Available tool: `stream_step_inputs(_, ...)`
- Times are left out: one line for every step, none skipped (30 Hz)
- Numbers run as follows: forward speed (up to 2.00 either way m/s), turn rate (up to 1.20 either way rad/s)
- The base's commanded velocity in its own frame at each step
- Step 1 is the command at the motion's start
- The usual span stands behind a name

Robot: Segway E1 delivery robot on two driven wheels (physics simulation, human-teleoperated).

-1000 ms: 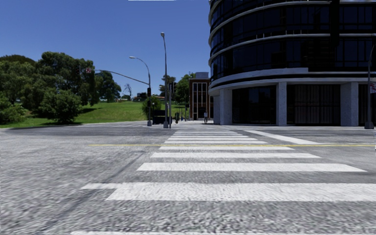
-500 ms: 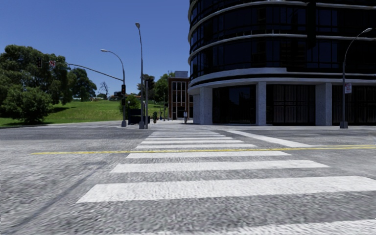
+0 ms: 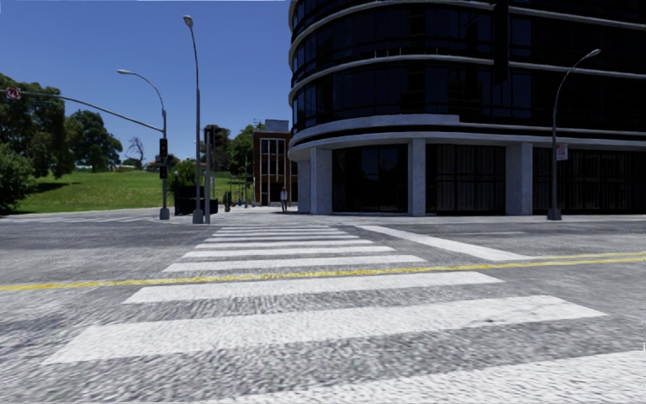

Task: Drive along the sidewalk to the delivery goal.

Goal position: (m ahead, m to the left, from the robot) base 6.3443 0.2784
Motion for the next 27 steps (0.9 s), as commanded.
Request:
stream_step_inputs(2.0, 0.0)
stream_step_inputs(2.0, 0.0)
stream_step_inputs(2.0, 0.0)
stream_step_inputs(2.0, 0.0)
stream_step_inputs(2.0, 0.0)
stream_step_inputs(2.0, 0.0)
stream_step_inputs(2.0, 0.0)
stream_step_inputs(2.0, 0.0)
stream_step_inputs(2.0, 0.0)
stream_step_inputs(2.0, 0.0)
stream_step_inputs(2.0, 0.0)
stream_step_inputs(2.0, 0.0)
stream_step_inputs(2.0, 0.0)
stream_step_inputs(2.0, 0.0)
stream_step_inputs(2.0, 0.0)
stream_step_inputs(2.0, 0.0)
stream_step_inputs(2.0, 0.0)
stream_step_inputs(2.0, 0.0)
stream_step_inputs(2.0, 0.0)
stream_step_inputs(2.0, 0.0)
stream_step_inputs(2.0, 0.0)
stream_step_inputs(2.0, 0.0)
stream_step_inputs(2.0, 0.0)
stream_step_inputs(2.0, 0.0)
stream_step_inputs(2.0, 0.0)
stream_step_inputs(2.0, 0.0)
stream_step_inputs(2.0, 0.0)
